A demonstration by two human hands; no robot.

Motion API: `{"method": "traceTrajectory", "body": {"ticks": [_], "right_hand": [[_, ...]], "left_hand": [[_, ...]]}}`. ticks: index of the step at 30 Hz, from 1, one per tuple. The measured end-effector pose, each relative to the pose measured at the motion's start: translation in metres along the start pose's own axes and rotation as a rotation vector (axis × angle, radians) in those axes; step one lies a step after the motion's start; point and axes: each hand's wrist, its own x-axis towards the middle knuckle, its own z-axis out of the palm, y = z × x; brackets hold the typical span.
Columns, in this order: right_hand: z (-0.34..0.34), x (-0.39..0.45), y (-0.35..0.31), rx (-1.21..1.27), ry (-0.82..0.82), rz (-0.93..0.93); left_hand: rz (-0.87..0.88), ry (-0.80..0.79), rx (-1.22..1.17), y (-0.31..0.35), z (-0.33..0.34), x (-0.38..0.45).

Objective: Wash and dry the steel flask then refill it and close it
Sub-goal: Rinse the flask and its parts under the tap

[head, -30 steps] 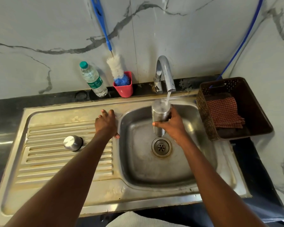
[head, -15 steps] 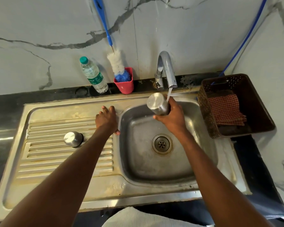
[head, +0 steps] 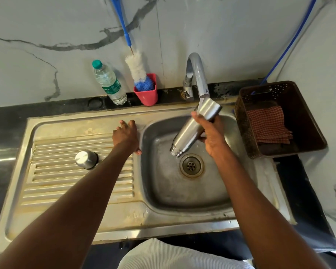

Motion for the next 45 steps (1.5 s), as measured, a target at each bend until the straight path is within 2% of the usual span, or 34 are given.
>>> {"method": "traceTrajectory", "body": {"ticks": [4,6,7,10,14,17,20,24,27,30,32,34,35,37,38,39,40,42,43,44,45], "right_hand": [[-0.001,-0.004,0.005,-0.429,-0.167,-0.138],[-0.006,-0.005,0.013,-0.633,-0.192,-0.231],[-0.008,-0.006,0.015,-0.66,-0.181,-0.264],[-0.005,-0.008,0.016,-0.482,-0.092,-0.287],[-0.008,-0.004,0.021,-0.085,-0.029,-0.138],[-0.018,-0.005,0.02,-0.132,-0.029,-0.107],[-0.015,-0.007,0.014,-0.199,0.014,-0.191],[-0.009,-0.013,0.008,-0.378,-0.096,-0.219],[-0.007,-0.012,0.007,-0.378,-0.035,-0.241],[-0.004,-0.012,0.01,-0.434,-0.111,-0.224],[-0.005,-0.02,0.013,-0.38,-0.078,-0.199],[-0.012,-0.029,0.019,-0.157,0.06,-0.119],[-0.018,-0.031,0.023,-0.01,0.123,-0.057],[-0.033,-0.031,0.033,0.265,0.203,0.087],[-0.04,-0.031,0.037,0.402,0.209,0.171],[-0.043,-0.031,0.041,0.536,0.202,0.247],[-0.046,-0.034,0.045,0.647,0.198,0.305],[-0.045,-0.042,0.051,0.768,0.199,0.369],[-0.043,-0.046,0.053,0.791,0.197,0.387],[-0.042,-0.048,0.057,0.799,0.191,0.401],[-0.04,-0.049,0.06,0.8,0.187,0.415]], "left_hand": [[0.009,0.018,-0.024,-0.005,0.002,0.0],[0.014,0.027,-0.029,-0.006,0.004,0.001],[0.017,0.031,-0.028,-0.006,0.005,0.001],[0.017,0.034,-0.023,-0.005,0.004,0.001],[0.016,0.031,-0.027,-0.006,0.005,0.002],[0.015,0.033,-0.029,-0.007,0.008,0.003],[0.016,0.033,-0.019,-0.006,0.007,0.004],[0.009,0.031,-0.018,-0.006,0.009,0.007],[0.003,0.033,-0.04,-0.009,0.012,0.007],[0.008,0.019,-0.063,-0.008,0.009,0.005],[-0.008,0.002,-0.073,-0.008,0.007,0.004],[-0.012,0.008,-0.108,-0.008,0.011,0.001],[0.008,0.06,-0.174,-0.004,0.015,-0.006],[0.031,0.263,-0.443,0.011,0.027,-0.033],[-0.003,0.339,-0.611,0.024,0.033,-0.051],[-0.064,0.339,-0.789,0.039,0.038,-0.068],[-0.127,0.262,-0.996,0.054,0.042,-0.082],[-0.167,-0.062,-1.4,0.079,0.042,-0.094],[-0.13,-0.253,-1.542,0.089,0.037,-0.095],[-0.082,-0.376,-1.639,0.097,0.033,-0.095],[-0.045,-0.428,-1.715,0.105,0.03,-0.094]]}}
